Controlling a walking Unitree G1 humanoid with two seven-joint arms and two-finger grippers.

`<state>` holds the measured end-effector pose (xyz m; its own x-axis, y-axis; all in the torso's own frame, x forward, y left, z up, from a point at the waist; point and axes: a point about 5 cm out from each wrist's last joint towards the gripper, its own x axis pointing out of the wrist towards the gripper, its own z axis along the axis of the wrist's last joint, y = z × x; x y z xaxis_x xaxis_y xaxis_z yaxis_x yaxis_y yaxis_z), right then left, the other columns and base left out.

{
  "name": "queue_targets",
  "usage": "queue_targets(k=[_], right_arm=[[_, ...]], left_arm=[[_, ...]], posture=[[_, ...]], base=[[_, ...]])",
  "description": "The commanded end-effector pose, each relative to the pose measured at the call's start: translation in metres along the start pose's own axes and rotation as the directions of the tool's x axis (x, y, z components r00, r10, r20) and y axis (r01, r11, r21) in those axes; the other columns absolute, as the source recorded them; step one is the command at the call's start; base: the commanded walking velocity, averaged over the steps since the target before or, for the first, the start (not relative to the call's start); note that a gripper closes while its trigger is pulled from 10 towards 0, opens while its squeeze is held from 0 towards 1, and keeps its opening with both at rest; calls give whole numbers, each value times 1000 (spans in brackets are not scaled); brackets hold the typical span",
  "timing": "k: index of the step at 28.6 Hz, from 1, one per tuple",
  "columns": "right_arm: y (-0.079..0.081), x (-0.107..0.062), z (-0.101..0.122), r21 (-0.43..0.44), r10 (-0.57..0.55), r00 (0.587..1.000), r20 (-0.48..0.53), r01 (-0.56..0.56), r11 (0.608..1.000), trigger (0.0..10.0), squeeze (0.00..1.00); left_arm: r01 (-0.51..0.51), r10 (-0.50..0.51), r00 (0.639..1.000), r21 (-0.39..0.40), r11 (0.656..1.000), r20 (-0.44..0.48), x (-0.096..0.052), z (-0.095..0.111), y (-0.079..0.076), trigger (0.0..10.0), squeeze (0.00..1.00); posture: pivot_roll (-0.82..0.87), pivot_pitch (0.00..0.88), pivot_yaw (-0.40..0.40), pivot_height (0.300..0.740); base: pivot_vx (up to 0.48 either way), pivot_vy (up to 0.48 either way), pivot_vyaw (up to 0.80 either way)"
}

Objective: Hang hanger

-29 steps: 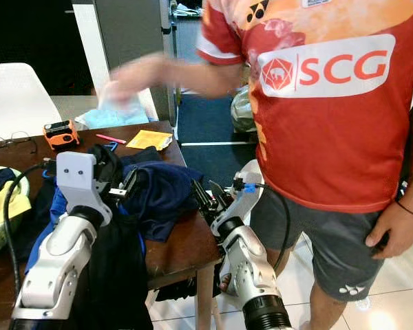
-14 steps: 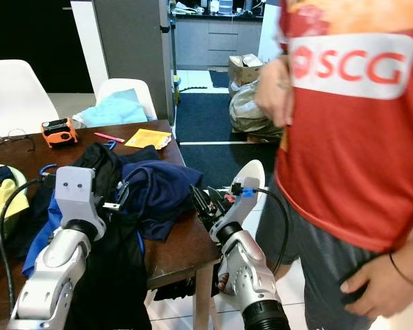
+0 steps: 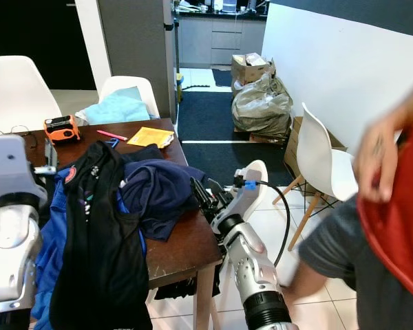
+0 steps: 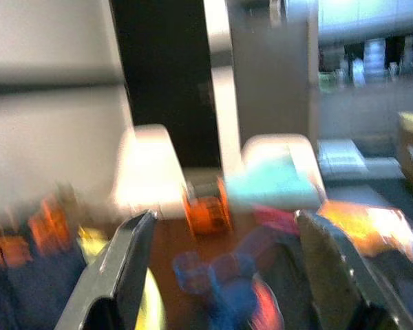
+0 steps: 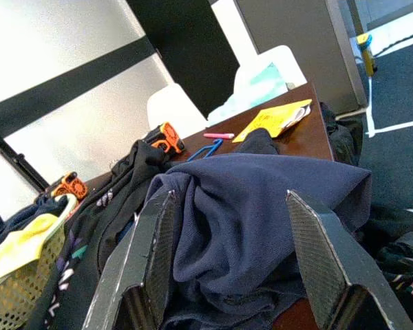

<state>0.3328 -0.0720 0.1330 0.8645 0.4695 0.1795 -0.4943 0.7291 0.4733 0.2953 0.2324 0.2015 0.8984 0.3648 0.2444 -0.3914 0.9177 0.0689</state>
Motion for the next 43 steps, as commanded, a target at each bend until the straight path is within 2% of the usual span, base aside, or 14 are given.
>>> queue_targets(k=[1,3,5,6,15,18,23,30,34,39,41,43], right_arm=[[4,-2,-4,-15,-16,1000,-11,16,1000,10000,0],[3,-3,-4,-19,-22,1000,-8,22,1000,10000,0],[1,-4,0,-31,-29,1000,9,30,999,10000,0],[0,-4,2,-31,-33,999,15,33,999,10000,0],[-2,-2,5,-32,-37,999,22,38,999,10000,0],[0,-1,6,-34,-36,999,23,37,999,10000,0],[1,0,7,-33,-41,999,25,42,999,10000,0],[2,1,8,-61,-31,999,31,33,998,10000,0],[1,1,10,-73,-40,998,37,43,996,10000,0],[-10,-1,16,-124,-92,994,53,98,987,10000,0],[-10,-1,16,-124,-92,994,53,98,987,10000,0],[-19,-3,18,-163,-163,985,59,170,972,10000,0]], left_arm=[[167,-174,980,-72,983,-97,-11,-16,-35,10000,0],[186,-192,978,-83,979,-84,-12,-15,-39,10000,0],[211,-214,975,-60,976,-51,-13,-11,-46,10000,0],[208,-212,977,-80,975,-35,-13,-8,-48,10000,0],[216,-218,976,-117,969,-1,-13,-2,-47,10000,0],[215,-224,974,-154,964,-37,-15,-4,-45,10000,0],[227,-235,971,-157,961,-34,-17,-4,-46,10000,0],[239,-251,967,-169,956,-53,-22,-8,-49,10000,0],[242,-255,963,-143,960,-84,-22,-14,-47,10000,0],[236,-254,955,-131,963,-151,-24,-23,-40,10000,0],[236,-254,955,-131,963,-151,-24,-23,-40,10000,0],[235,-252,955,-123,964,-155,-23,-24,-38,10000,0]], posture=[[146,11,-40,740],[146,11,-40,740],[141,12,-35,740],[138,14,-33,740],[144,22,-38,740],[149,26,-39,740],[149,26,-39,740],[149,28,-36,740],[145,29,-33,740],[136,26,-23,740],[136,26,-23,740],[134,21,-17,740]], base=[[0,0,0],[0,0,0],[0,0,0],[0,0,0],[0,0,0],[0,0,0],[0,0,0],[0,0,800],[0,0,800],[0,0,800],[0,0,800],[0,0,200]])
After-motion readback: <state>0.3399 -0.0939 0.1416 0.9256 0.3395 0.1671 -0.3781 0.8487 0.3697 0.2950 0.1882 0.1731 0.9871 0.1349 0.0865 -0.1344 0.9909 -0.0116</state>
